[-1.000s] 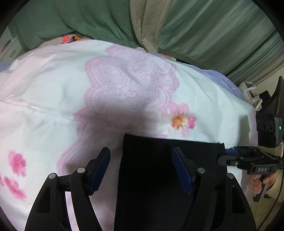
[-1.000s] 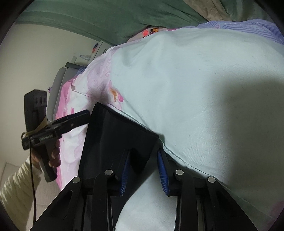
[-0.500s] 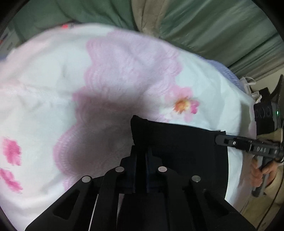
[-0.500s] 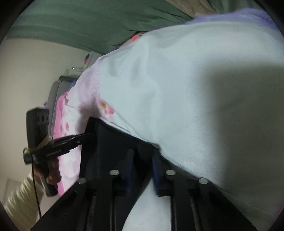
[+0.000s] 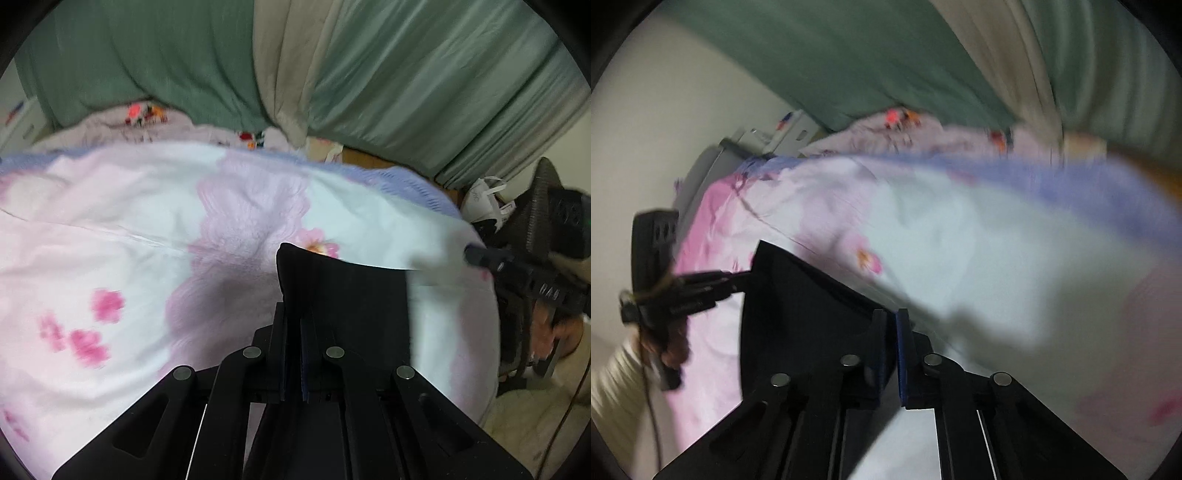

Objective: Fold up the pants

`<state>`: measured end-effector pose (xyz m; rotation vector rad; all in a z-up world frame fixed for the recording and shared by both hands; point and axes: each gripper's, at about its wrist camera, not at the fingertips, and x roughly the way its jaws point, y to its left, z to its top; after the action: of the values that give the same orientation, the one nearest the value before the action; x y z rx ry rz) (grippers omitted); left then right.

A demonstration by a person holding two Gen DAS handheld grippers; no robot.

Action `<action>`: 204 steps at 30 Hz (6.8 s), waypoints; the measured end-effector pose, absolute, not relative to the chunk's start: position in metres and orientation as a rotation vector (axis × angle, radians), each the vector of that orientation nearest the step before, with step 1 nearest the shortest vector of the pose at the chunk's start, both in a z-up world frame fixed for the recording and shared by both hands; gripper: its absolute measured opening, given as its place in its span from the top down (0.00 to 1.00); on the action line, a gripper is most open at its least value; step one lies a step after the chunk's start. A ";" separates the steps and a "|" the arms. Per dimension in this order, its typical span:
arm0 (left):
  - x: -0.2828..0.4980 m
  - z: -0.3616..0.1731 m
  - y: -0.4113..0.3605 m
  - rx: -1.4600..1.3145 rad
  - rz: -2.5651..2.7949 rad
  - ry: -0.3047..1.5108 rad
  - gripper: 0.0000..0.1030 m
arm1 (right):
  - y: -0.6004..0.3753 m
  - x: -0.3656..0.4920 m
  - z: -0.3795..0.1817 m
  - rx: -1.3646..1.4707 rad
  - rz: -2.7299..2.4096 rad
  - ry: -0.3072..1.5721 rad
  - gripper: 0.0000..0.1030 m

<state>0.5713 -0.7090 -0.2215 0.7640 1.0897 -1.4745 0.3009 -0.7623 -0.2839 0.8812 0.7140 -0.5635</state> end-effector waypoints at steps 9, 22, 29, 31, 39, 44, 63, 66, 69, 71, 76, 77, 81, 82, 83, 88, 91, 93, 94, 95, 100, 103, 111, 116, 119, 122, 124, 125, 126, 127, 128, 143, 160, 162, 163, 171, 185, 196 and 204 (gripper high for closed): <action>0.546 -0.132 -0.625 0.692 -1.533 0.908 0.93 | -0.709 0.317 -0.200 0.680 -0.340 0.690 0.45; 0.551 -0.139 -0.579 0.731 -1.439 0.930 0.93 | -0.723 0.365 -0.277 0.878 -0.110 0.689 0.27; 0.581 -0.174 -0.571 0.768 -1.330 1.031 0.93 | -0.731 0.429 -0.311 0.913 0.024 0.725 0.27; 0.602 -0.191 -0.569 0.753 -1.264 1.065 0.93 | -0.731 0.450 -0.323 0.904 0.027 0.766 0.27; 0.673 -0.264 -0.541 0.672 -1.009 1.236 0.93 | -0.714 0.525 -0.368 0.841 0.077 0.904 0.34; 0.691 -0.291 -0.523 0.606 -0.937 1.285 0.93 | -0.702 0.561 -0.386 0.842 0.117 0.942 0.42; 0.642 -0.196 -0.487 0.371 -1.149 1.047 0.92 | -0.664 0.491 -0.258 0.713 -0.033 0.753 0.87; 0.626 -0.168 -0.461 0.339 -1.181 1.001 0.92 | -0.629 0.455 -0.201 0.619 -0.011 0.728 0.87; 0.614 -0.150 -0.433 0.352 -1.178 0.974 0.92 | -0.585 0.422 -0.157 0.578 0.067 0.720 0.87; 0.605 -0.144 -0.405 0.334 -1.165 0.976 0.92 | -0.548 0.408 -0.137 0.557 0.131 0.729 0.87; 0.584 -0.141 -0.338 0.300 -1.114 0.981 0.92 | -0.456 0.392 -0.126 0.526 0.281 0.781 0.87; 0.582 -0.142 -0.326 0.305 -1.101 0.982 0.92 | -0.433 0.392 -0.130 0.529 0.316 0.812 0.87; 0.573 -0.170 -0.260 0.305 -1.005 1.045 0.88 | -0.372 0.393 -0.150 0.509 0.386 0.885 0.87; 0.573 -0.180 -0.245 0.317 -0.960 1.072 0.81 | -0.351 0.392 -0.159 0.482 0.400 0.902 0.87; 0.574 -0.190 -0.232 0.328 -0.919 1.101 0.73 | -0.334 0.394 -0.169 0.456 0.409 0.932 0.87; 0.560 -0.234 -0.140 0.267 -0.729 1.229 0.57 | -0.263 0.396 -0.238 0.341 0.396 1.088 0.87; 0.544 -0.246 -0.101 0.235 -0.673 1.264 0.56 | -0.238 0.397 -0.285 0.311 0.396 1.217 0.83; 0.533 -0.252 -0.086 0.204 -0.658 1.281 0.56 | -0.225 0.394 -0.311 0.328 0.404 1.333 0.80; 0.528 -0.253 -0.082 0.182 -0.672 1.288 0.56 | -0.220 0.391 -0.316 0.341 0.418 1.363 0.79; 0.522 -0.253 -0.080 0.145 -0.699 1.289 0.56 | -0.218 0.386 -0.315 0.348 0.433 1.362 0.77; 0.517 -0.271 -0.098 -0.049 -0.802 1.334 0.54 | -0.231 0.368 -0.292 0.318 0.333 1.294 0.59; 0.525 -0.289 -0.122 -0.169 -0.809 1.360 0.54 | -0.245 0.368 -0.288 0.287 0.239 1.289 0.59; 0.553 -0.341 -0.138 -0.343 -0.563 1.465 0.54 | -0.275 0.390 -0.312 0.369 0.168 1.316 0.59; 0.552 -0.338 -0.149 -0.304 -0.491 1.429 0.85 | -0.259 0.400 -0.333 0.346 0.234 1.370 0.59; 0.556 -0.325 -0.163 -0.217 -0.563 1.368 0.90 | -0.248 0.403 -0.341 0.350 0.263 1.410 0.59; 0.569 -0.315 -0.172 -0.218 -0.607 1.313 0.90 | -0.246 0.408 -0.337 0.356 0.280 1.393 0.59; 0.579 -0.319 -0.177 -0.180 -0.601 1.321 0.90 | -0.248 0.413 -0.336 0.373 0.282 1.388 0.59; 0.584 -0.324 -0.181 -0.150 -0.590 1.339 0.90 | -0.248 0.416 -0.336 0.380 0.282 1.388 0.59; 0.587 -0.328 -0.183 -0.137 -0.583 1.359 0.90 | -0.248 0.420 -0.336 0.378 0.279 1.387 0.59; 0.589 -0.331 -0.182 -0.129 -0.577 1.378 0.89 | -0.247 0.423 -0.336 0.369 0.278 1.387 0.59; 0.591 -0.330 -0.179 -0.138 -0.577 1.389 0.89 | -0.245 0.425 -0.337 0.361 0.279 1.389 0.59; 0.462 -0.219 0.023 -0.122 -0.219 1.084 0.30 | -0.217 0.408 -0.283 0.278 0.274 1.358 0.40; 0.356 -0.339 0.221 -0.800 -0.079 1.142 0.29 | -0.068 0.402 -0.261 -0.010 0.449 1.377 0.37; 0.358 -0.351 0.225 -0.846 -0.098 1.133 0.29 | -0.058 0.402 -0.265 -0.041 0.465 1.394 0.37; 0.360 -0.357 0.226 -0.856 -0.104 1.128 0.29 | -0.050 0.403 -0.268 -0.056 0.467 1.404 0.37; 0.378 -0.384 0.222 -0.916 -0.187 1.124 0.42 | -0.016 0.406 -0.278 -0.118 0.461 1.444 0.37; 0.380 -0.359 0.222 -0.987 -0.199 1.092 0.51 | -0.001 0.406 -0.282 -0.103 0.474 1.456 0.37; 0.391 -0.337 0.206 -0.833 -0.224 1.053 0.43 | -0.012 0.404 -0.281 -0.054 0.457 1.474 0.37; 0.411 -0.381 0.214 -1.005 -0.196 1.081 0.43 | -0.017 0.400 -0.278 -0.062 0.443 1.461 0.37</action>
<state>0.4113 0.2142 -0.3809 -1.0054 1.0810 -0.1961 0.4004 -0.0173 -0.2778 -0.0619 1.4607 0.4431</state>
